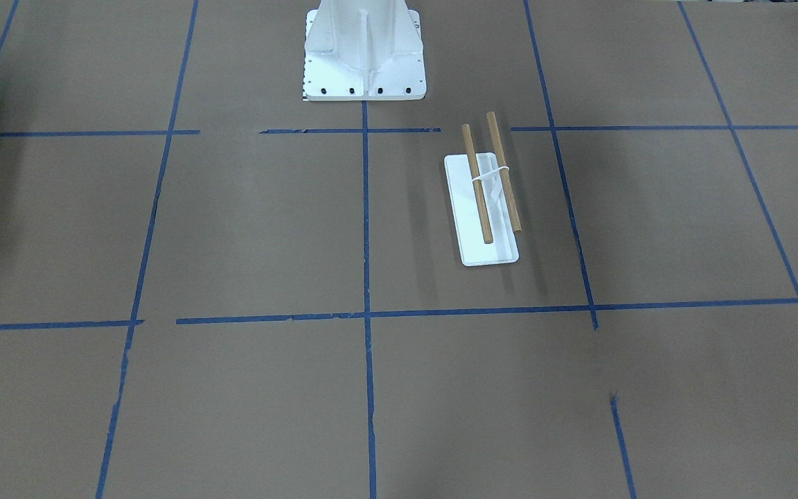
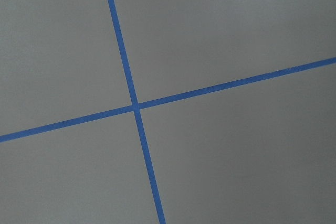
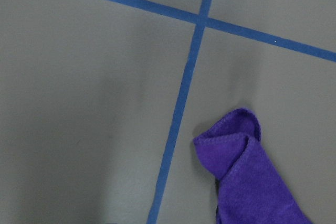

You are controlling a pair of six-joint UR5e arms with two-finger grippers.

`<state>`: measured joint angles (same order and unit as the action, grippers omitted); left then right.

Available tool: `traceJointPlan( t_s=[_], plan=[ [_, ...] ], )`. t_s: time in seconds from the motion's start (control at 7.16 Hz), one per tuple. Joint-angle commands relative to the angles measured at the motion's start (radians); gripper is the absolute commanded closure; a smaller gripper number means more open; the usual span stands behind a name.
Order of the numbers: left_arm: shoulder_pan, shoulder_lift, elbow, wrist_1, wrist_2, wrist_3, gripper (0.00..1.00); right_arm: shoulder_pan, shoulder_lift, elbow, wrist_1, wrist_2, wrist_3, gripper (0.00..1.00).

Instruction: Hang towel on rack

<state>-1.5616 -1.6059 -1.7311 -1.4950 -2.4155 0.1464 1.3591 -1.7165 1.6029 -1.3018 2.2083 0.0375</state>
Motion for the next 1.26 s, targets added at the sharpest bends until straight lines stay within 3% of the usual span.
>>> traceJointPlan(
  t_s=[0.0, 0.14, 0.7, 0.98, 1.12],
  plan=[
    [0.000, -0.002, -0.002, -0.001, -0.001, -0.001, 0.00, -0.006, 0.125, -0.249, 0.110, 0.001, 0.005, 0.09],
    [0.000, -0.002, -0.004, -0.001, -0.008, -0.001, 0.00, -0.006, 0.167, -0.320, 0.111, 0.004, 0.005, 0.11],
    [0.000, -0.002, -0.007, 0.001, -0.045, -0.002, 0.00, -0.009, 0.172, -0.376, 0.113, 0.013, -0.001, 0.25],
    [0.000, -0.002, -0.008, 0.001, -0.045, -0.002, 0.00, -0.009, 0.172, -0.403, 0.113, 0.017, -0.004, 0.40],
    [0.000, -0.002, -0.007, 0.001, -0.045, -0.002, 0.00, -0.009, 0.170, -0.403, 0.114, 0.019, -0.002, 0.76]
  ],
)
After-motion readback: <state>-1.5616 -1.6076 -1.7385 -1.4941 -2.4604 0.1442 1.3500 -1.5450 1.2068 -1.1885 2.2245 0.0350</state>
